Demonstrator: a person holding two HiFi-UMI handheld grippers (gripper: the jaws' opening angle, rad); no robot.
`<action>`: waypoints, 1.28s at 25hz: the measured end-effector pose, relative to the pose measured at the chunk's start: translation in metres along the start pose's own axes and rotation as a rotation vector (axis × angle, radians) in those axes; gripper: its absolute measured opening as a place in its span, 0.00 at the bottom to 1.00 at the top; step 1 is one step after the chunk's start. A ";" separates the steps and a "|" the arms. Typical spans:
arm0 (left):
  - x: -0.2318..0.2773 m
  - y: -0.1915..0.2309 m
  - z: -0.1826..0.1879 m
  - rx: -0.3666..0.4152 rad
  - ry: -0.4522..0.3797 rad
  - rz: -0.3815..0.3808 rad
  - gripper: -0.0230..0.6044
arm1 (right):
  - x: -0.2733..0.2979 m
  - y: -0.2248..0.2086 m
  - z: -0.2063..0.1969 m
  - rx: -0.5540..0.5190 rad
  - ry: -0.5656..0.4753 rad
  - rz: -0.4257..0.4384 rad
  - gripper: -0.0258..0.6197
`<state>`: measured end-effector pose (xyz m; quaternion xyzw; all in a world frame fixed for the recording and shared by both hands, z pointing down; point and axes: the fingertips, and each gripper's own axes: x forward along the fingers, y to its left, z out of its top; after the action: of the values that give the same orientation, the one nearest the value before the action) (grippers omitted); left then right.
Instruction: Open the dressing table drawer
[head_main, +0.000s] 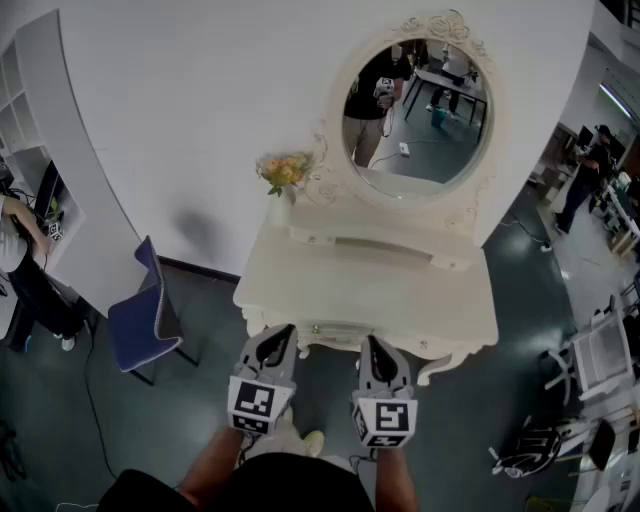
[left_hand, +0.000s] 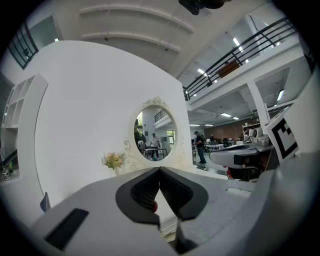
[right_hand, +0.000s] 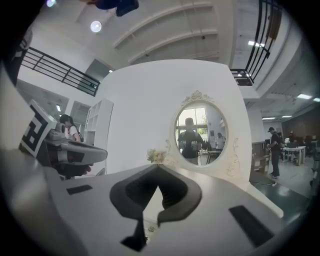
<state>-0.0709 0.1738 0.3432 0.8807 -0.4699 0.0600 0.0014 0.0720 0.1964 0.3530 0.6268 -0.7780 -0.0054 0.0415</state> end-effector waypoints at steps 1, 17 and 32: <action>0.000 -0.001 0.000 0.000 -0.002 -0.001 0.04 | 0.000 0.000 -0.001 -0.002 0.000 0.002 0.04; 0.011 0.005 0.002 0.014 0.005 0.020 0.04 | 0.016 -0.007 -0.003 0.021 -0.005 0.010 0.04; 0.091 0.056 -0.013 -0.017 0.049 0.042 0.04 | 0.109 -0.025 -0.012 0.024 0.030 0.040 0.04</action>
<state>-0.0688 0.0680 0.3631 0.8688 -0.4887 0.0776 0.0188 0.0746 0.0853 0.3698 0.6117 -0.7897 0.0141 0.0460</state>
